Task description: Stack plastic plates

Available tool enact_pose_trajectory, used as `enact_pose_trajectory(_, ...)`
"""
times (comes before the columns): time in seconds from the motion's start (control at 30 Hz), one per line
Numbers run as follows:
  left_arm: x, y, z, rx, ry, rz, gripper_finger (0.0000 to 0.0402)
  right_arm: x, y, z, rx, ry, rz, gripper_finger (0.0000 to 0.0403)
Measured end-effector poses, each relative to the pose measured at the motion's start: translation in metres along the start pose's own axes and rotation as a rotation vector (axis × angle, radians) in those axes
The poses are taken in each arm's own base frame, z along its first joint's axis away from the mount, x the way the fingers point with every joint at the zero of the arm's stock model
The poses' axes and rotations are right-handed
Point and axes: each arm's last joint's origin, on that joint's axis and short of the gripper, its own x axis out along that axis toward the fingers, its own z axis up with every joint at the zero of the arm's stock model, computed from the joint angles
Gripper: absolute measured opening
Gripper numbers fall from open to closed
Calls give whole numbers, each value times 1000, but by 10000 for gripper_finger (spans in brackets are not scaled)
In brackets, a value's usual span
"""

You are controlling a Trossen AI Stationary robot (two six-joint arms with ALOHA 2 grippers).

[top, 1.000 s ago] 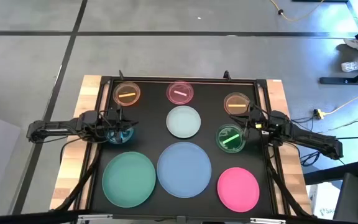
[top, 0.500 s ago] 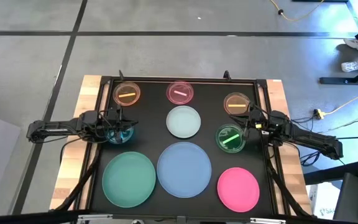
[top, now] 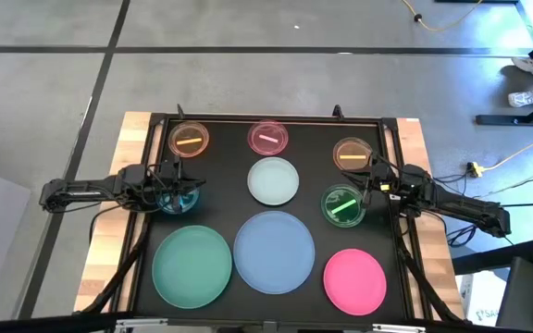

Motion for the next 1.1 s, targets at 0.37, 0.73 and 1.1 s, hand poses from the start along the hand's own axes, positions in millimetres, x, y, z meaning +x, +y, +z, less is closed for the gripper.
enact_pose_trajectory(0.37,0,0,8,-118,-86,19,4,0,0,3,55,-28,6,14)
enact_pose_trajectory(0.73,-1,-6,18,-53,-171,-147,1,-1,2,13,89,-130,55,14)
enact_pose_trajectory(1.1,14,-11,16,-64,-133,-168,1,-1,2,18,62,-176,63,14)
